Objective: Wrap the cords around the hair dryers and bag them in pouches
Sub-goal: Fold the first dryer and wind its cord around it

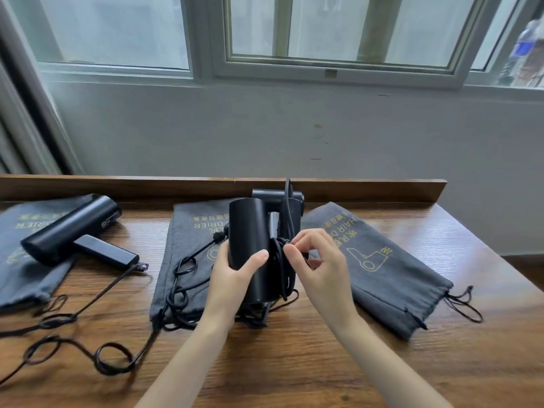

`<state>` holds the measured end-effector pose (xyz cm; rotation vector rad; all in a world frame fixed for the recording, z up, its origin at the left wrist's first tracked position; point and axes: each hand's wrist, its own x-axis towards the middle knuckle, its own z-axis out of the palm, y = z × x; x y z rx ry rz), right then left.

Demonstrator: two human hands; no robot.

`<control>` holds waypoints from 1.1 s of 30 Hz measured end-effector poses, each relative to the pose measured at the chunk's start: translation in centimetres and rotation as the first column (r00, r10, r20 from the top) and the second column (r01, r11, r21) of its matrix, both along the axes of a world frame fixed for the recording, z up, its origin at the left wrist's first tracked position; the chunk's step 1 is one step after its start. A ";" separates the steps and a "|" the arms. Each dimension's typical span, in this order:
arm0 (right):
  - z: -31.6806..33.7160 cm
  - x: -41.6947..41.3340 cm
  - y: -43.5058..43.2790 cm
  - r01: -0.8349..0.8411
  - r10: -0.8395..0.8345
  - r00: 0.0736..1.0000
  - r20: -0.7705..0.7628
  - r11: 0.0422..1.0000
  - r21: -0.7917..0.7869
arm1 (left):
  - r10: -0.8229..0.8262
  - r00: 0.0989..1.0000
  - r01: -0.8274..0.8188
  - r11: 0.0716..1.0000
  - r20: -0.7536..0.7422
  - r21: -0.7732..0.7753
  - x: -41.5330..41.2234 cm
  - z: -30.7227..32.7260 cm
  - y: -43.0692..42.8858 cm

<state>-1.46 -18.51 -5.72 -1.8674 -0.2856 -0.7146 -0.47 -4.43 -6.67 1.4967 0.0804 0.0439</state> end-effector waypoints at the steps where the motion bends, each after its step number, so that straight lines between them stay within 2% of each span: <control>1: -0.1 0.2 0.2 0.021 -0.020 0.999 -0.025 0.999 0.034 | -0.003 1.000 0.003 1.000 -0.001 -0.022 -0.1 -0.2 -0.2; 3: -0.4 0.5 0.6 0.050 -0.039 0.992 -0.116 0.994 0.096 | -0.006 1.000 0.005 0.997 -0.015 -0.074 -0.3 -0.5 -0.6; 6: -0.7 0.5 1.0 0.019 0.041 0.973 -0.229 0.967 0.253 | 0.009 1.000 -0.009 0.995 0.009 -0.104 -0.4 -0.9 -0.8; 8: -0.9 0.5 0.6 0.003 0.096 0.945 -0.314 0.954 0.300 | 0.010 0.999 -0.004 0.994 0.049 -0.112 -0.4 -0.9 -0.8; 10: -1.0 0.7 0.2 -0.070 0.235 0.881 -0.410 0.922 0.380 | 0.005 0.997 0.004 0.995 0.082 -0.104 -0.3 -0.8 -0.7; 13: -1.5 0.8 -0.1 -0.145 0.491 0.715 -0.498 0.800 0.582 | 0.006 0.994 0.004 0.996 0.107 -0.086 -0.2 -0.8 -0.8; 15: -2.0 0.4 0.3 -0.151 0.561 0.651 -0.510 0.755 0.638 | 0.015 0.994 -0.007 0.997 0.109 -0.081 -0.2 -1.0 -1.0; 19: -3.1 0.0 1.2 -0.017 0.474 0.728 -0.496 0.735 0.678 | -0.005 0.999 0.011 0.991 0.045 -0.132 -0.4 -1.4 -2.0; 25: -3.8 0.0 -0.1 0.033 0.529 0.710 -0.465 0.634 0.773 | -0.069 0.996 0.071 0.996 0.048 -0.044 -0.6 -0.5 -3.1; 27: -3.3 -0.1 -1.2 0.054 0.491 0.739 -0.461 0.639 0.767 | -0.197 0.978 0.204 0.970 0.063 -0.132 -0.6 -0.2 -3.9; 29: -2.4 -0.3 -2.7 0.078 0.438 0.777 -0.452 0.646 0.759 | -0.342 0.937 0.347 0.880 0.075 -0.325 -0.4 -0.3 -5.0; 30: -2.0 -0.6 -3.6 0.096 0.403 0.794 -0.456 0.656 0.748 | -0.388 0.918 0.388 0.846 0.077 -0.367 -0.3 -0.5 -5.6; 31: -1.7 -0.8 -4.6 0.114 0.363 0.809 -0.463 0.675 0.729 | -0.409 0.910 0.408 0.854 0.066 -0.323 -0.3 -1.1 -6.2; 32: -1.5 -1.1 -5.6 0.126 0.329 0.823 -0.463 0.690 0.713 | -0.422 0.904 0.427 0.882 0.066 -0.199 -0.5 -1.7 -6.8; 33: -1.3 -1.4 -6.5 0.146 0.300 0.833 -0.466 0.693 0.706 | -0.405 0.911 0.406 0.914 0.084 -0.002 -0.6 -2.3 -7.5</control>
